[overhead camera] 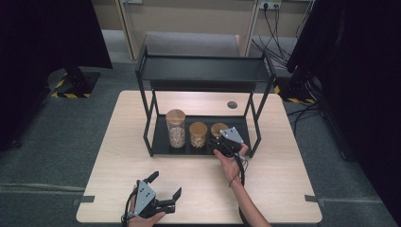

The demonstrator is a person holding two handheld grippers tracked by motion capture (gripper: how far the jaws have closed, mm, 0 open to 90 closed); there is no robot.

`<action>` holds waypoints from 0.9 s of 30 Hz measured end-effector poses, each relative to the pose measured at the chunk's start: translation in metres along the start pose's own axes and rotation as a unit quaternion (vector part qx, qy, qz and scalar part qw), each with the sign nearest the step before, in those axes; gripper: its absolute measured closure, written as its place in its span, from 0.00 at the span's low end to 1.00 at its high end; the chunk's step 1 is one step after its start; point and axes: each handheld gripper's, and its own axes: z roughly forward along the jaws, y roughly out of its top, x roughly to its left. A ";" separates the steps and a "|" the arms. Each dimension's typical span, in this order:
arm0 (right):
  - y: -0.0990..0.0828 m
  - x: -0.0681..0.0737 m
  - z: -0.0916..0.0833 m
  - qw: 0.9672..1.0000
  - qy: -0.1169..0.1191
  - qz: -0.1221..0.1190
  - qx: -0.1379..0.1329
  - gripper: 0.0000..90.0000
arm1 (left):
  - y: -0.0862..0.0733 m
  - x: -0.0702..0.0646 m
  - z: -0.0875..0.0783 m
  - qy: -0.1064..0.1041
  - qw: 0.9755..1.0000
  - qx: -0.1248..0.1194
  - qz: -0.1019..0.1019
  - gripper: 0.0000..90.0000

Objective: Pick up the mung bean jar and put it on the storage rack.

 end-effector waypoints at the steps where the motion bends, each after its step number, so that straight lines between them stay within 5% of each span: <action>1: -0.001 0.001 0.001 1.000 -0.001 -0.001 0.002 0.28 | 0.000 0.000 0.000 0.000 1.000 0.000 0.000 0.02; 11: -0.002 -0.004 -0.001 1.000 0.001 0.005 -0.006 0.20 | 0.000 0.000 0.000 0.000 1.000 0.000 0.000 0.02; 27: 0.000 -0.004 -0.028 1.000 0.002 0.010 -0.027 0.06 | 0.000 -0.001 0.000 0.000 1.000 -0.001 0.000 0.02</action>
